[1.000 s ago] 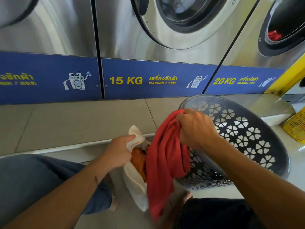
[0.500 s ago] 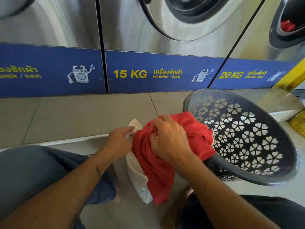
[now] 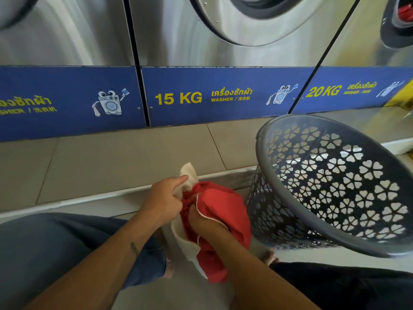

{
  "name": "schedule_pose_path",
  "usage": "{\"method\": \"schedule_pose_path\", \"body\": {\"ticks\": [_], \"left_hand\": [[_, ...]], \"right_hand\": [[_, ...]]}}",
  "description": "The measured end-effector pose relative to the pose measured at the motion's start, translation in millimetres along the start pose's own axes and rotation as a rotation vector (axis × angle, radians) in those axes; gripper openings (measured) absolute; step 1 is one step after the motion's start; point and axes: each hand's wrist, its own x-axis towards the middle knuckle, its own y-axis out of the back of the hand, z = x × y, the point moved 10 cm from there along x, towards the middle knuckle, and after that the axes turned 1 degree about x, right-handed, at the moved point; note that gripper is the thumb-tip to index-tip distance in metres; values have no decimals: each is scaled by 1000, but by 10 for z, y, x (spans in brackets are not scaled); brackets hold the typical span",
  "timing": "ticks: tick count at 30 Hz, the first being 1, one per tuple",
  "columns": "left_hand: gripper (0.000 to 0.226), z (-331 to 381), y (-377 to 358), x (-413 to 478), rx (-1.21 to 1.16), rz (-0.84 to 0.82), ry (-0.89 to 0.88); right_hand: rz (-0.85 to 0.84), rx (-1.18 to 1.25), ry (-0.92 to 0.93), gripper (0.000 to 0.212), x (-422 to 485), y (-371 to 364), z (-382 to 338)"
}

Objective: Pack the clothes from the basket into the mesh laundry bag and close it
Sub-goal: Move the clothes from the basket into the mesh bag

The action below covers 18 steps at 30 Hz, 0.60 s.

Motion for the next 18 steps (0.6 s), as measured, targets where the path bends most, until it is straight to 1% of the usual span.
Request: {"method": "schedule_pose_path", "body": {"ticks": [1, 3, 5, 6, 7, 9, 10, 11, 12, 13, 14, 15, 16, 17, 18], "left_hand": [[65, -22, 16, 19, -4, 10, 11], [63, -62, 80, 62, -22, 40, 34], [59, -70, 104, 104, -21, 50, 33], [57, -63, 97, 117, -12, 48, 30], [56, -61, 87, 122, -9, 47, 29], [56, -68, 72, 126, -36, 46, 38], [57, -70, 69, 129, -52, 45, 37], [59, -62, 67, 131, -56, 43, 32], [61, -57, 58, 135, -45, 36, 27], [63, -48, 51, 137, -31, 31, 23], [64, -45, 42, 138, -23, 25, 23], [64, -43, 30, 139, -17, 18, 21], [65, -50, 14, 139, -12, 8, 22], [65, -64, 2, 137, -5, -1, 22], [65, -81, -4, 138, 3, -7, 22]], "right_hand": [[-77, -12, 3, 49, -22, -53, -20], [-122, -103, 119, 53, -174, 53, -239], [-116, -207, 347, 53, -440, 264, -609], [-62, -219, 430, 48, -587, 438, -760], [32, -177, 487, 43, -712, 654, -874], [347, -109, 507, 38, -789, 1122, -869], [479, -132, 448, 41, -739, 1281, -729], [517, -179, 327, 49, -601, 1340, -508], [435, -179, 139, 61, -420, 1303, -205], [287, -93, -37, 71, -274, 1157, 136], [127, 69, -149, 73, -210, 927, 396], [1, 246, -207, 69, -202, 683, 562], [-40, 344, -222, 66, -219, 533, 648], [-11, 355, -200, 66, -215, 485, 699], [50, 291, -169, 64, -210, 496, 715]]}}
